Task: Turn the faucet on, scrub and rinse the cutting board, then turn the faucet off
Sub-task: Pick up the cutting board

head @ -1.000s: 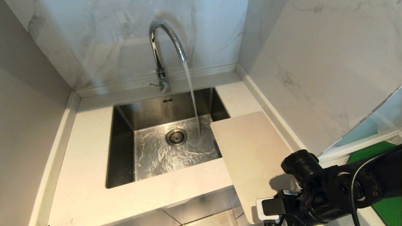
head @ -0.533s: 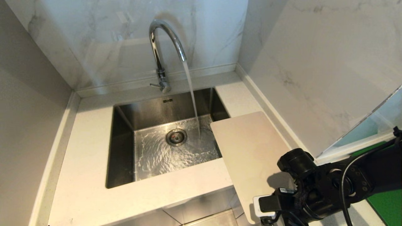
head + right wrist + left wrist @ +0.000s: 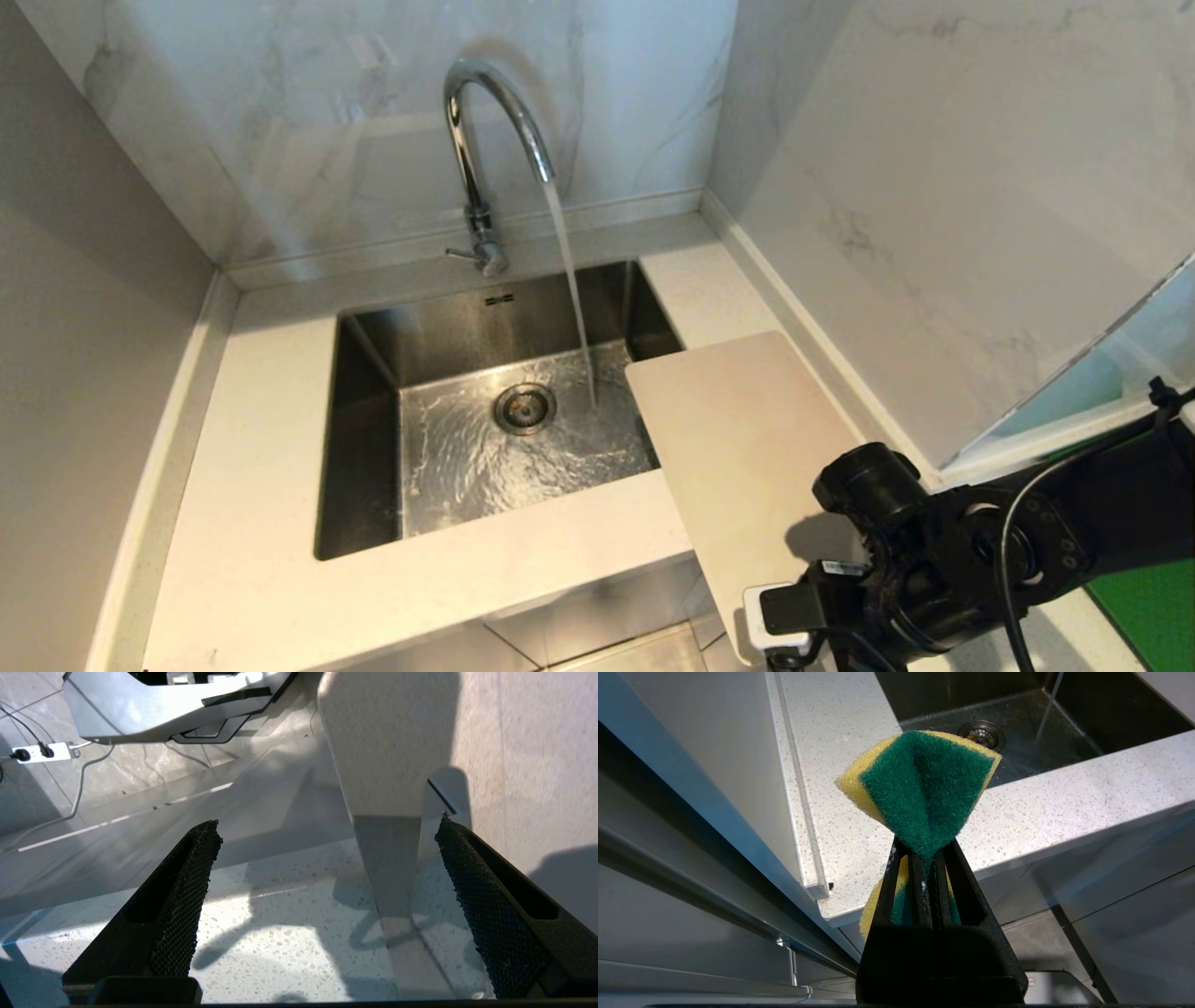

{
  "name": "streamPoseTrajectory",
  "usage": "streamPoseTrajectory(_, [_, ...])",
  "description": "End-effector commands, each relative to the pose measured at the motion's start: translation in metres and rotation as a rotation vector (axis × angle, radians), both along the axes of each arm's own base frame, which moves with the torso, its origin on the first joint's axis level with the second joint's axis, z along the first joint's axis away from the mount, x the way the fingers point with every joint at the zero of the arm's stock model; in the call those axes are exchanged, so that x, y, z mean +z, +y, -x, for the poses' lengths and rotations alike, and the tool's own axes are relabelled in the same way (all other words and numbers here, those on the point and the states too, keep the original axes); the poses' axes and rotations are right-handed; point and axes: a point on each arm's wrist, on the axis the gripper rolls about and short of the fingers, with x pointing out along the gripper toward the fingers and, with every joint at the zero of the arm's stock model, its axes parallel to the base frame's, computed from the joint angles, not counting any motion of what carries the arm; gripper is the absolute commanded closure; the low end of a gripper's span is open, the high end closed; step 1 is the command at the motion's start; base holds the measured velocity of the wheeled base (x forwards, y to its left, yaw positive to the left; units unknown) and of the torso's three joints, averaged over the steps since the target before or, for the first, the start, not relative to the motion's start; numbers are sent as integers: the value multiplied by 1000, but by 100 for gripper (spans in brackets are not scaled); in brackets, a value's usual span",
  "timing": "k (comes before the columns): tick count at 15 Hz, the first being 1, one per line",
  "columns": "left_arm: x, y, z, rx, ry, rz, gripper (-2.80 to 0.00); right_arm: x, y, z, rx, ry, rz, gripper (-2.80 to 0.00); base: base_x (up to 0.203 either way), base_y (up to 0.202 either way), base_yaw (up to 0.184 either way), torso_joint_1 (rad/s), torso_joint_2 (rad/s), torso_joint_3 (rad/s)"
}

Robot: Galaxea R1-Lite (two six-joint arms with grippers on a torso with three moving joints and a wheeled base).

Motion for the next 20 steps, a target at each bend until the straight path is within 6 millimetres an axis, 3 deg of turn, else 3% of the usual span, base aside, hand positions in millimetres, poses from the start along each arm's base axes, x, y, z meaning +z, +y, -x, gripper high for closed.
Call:
streamPoseTrajectory(1, [0, 0, 0, 0, 1, 0, 0, -1, 4, 0, 20, 4, 2, -280, 0, 0, 0, 0, 0, 0])
streamPoseTrajectory(20, [0, 0, 0, 0, 1, 0, 0, -22, 9, -3, 31, 67, 36, -280, 0, 0, 0, 0, 0, 0])
